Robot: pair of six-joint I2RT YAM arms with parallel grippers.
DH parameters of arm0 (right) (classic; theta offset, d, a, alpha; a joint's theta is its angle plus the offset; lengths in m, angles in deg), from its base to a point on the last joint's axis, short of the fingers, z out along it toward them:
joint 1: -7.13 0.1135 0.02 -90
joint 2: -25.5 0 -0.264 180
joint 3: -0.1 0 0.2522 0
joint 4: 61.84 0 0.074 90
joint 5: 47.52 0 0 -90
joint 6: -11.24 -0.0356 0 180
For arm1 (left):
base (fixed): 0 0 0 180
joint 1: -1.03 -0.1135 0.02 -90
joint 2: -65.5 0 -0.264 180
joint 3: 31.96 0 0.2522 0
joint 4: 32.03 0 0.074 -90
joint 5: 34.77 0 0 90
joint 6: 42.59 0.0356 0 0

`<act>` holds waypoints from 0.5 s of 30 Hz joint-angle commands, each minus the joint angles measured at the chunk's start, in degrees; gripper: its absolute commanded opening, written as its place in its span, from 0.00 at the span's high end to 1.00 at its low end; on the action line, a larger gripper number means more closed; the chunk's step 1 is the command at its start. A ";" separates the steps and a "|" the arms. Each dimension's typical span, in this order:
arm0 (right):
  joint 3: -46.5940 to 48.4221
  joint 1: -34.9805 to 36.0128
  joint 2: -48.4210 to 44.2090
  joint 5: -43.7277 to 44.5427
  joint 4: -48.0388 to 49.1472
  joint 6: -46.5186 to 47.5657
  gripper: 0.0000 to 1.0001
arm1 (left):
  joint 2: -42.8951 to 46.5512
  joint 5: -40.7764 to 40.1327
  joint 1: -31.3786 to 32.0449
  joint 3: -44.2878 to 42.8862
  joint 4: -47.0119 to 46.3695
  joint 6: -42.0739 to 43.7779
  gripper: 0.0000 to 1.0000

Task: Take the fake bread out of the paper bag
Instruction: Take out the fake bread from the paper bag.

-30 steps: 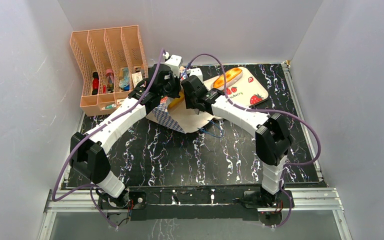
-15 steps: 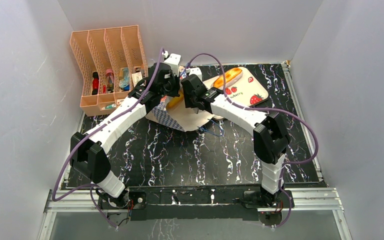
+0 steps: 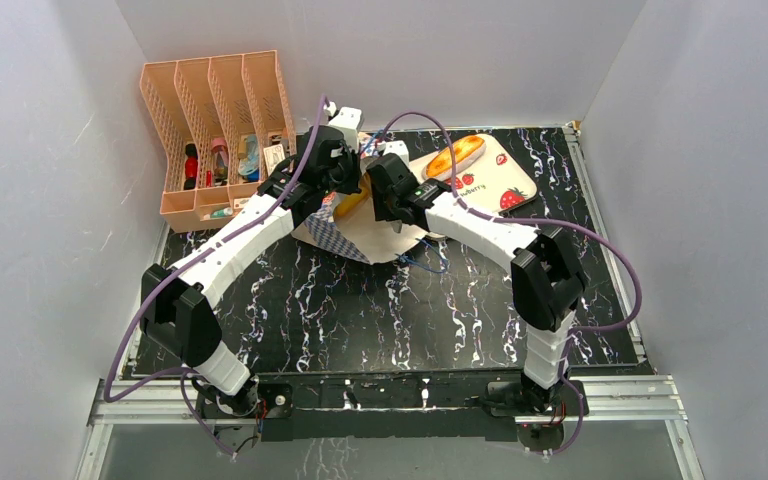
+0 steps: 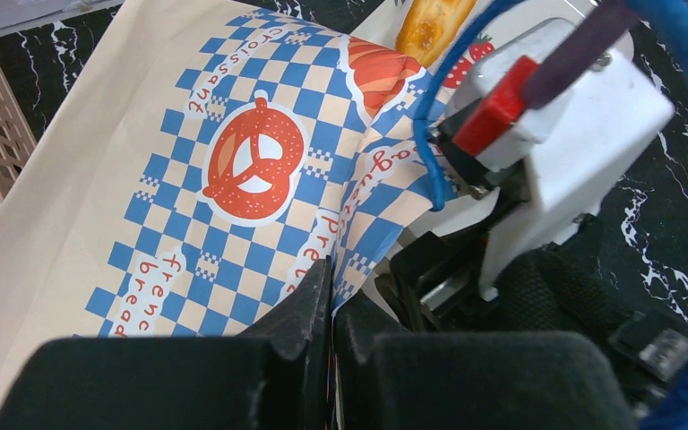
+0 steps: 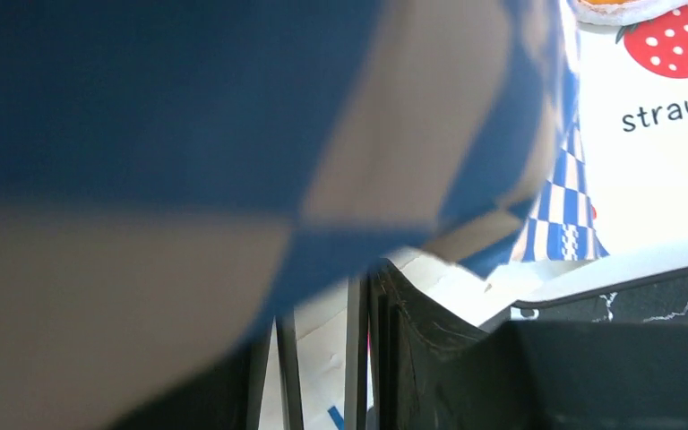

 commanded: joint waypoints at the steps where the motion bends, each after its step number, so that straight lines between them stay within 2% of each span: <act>1: 4.31 -0.47 3.02 0.84 4.07 0.79 0.67 | 0.93 1.68 0.70 -2.48 -0.15 -0.25 1.00; 7: 8.39 -0.65 6.46 0.84 2.91 1.04 0.67 | 1.32 1.68 0.69 -2.11 0.14 0.54 1.00; 9: 8.01 -0.68 6.06 0.47 3.30 1.01 0.76 | 1.40 1.54 0.69 -1.89 0.10 0.72 1.00; 11: 7.14 -0.65 5.03 0.67 3.87 0.75 0.99 | 1.54 1.36 0.69 -1.71 -0.07 0.75 1.00; 15: 4.85 -0.65 1.94 1.75 3.90 0.08 1.00 | 1.48 0.55 0.69 -1.61 -0.30 0.36 1.00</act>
